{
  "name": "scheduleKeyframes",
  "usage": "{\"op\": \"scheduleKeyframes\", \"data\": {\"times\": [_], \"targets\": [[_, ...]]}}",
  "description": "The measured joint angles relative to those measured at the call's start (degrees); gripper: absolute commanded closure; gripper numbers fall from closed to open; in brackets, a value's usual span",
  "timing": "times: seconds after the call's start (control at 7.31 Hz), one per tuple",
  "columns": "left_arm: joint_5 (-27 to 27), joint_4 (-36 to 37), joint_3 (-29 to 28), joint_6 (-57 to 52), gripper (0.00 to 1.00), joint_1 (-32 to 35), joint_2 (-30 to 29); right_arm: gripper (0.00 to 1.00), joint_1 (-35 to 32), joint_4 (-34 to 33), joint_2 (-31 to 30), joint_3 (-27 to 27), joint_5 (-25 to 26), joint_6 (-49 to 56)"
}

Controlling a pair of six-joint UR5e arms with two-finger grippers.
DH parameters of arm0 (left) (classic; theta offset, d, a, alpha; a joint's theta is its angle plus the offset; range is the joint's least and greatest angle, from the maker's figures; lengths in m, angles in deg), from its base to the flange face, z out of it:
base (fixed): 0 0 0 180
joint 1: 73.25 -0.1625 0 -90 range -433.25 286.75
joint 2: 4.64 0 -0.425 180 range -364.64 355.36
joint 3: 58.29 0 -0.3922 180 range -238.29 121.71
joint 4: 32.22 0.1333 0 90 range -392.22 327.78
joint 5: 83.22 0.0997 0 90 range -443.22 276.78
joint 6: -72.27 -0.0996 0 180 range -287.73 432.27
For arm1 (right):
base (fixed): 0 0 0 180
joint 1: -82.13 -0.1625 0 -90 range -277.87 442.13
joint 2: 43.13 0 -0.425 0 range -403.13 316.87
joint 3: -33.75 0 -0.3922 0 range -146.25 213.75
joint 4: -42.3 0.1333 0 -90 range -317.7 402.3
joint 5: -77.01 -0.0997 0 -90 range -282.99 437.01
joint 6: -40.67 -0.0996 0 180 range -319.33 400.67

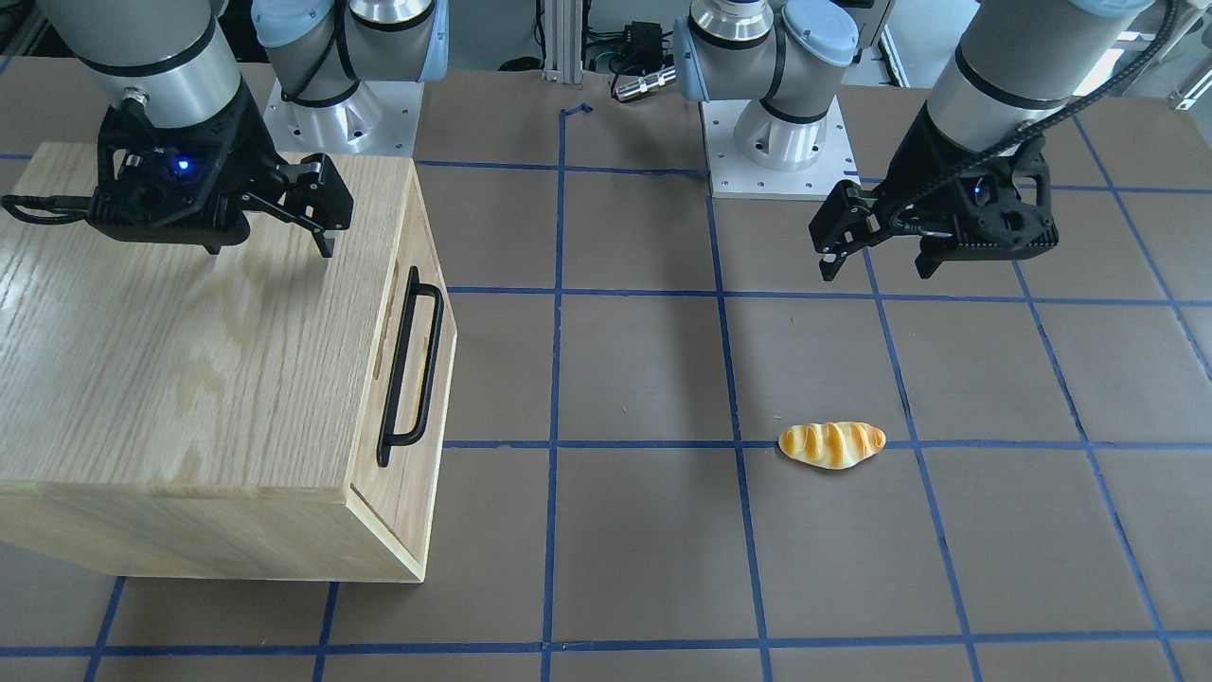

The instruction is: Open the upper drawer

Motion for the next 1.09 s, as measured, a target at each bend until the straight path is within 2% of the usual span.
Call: {"op": "scheduleKeyframes", "data": {"times": [1.09], "targets": [[-0.63,0.69,0.12,0.36,0.0,0.85,-1.94,0.0,0.0,0.0,0.0,0.07,0.0,-0.06]]}}
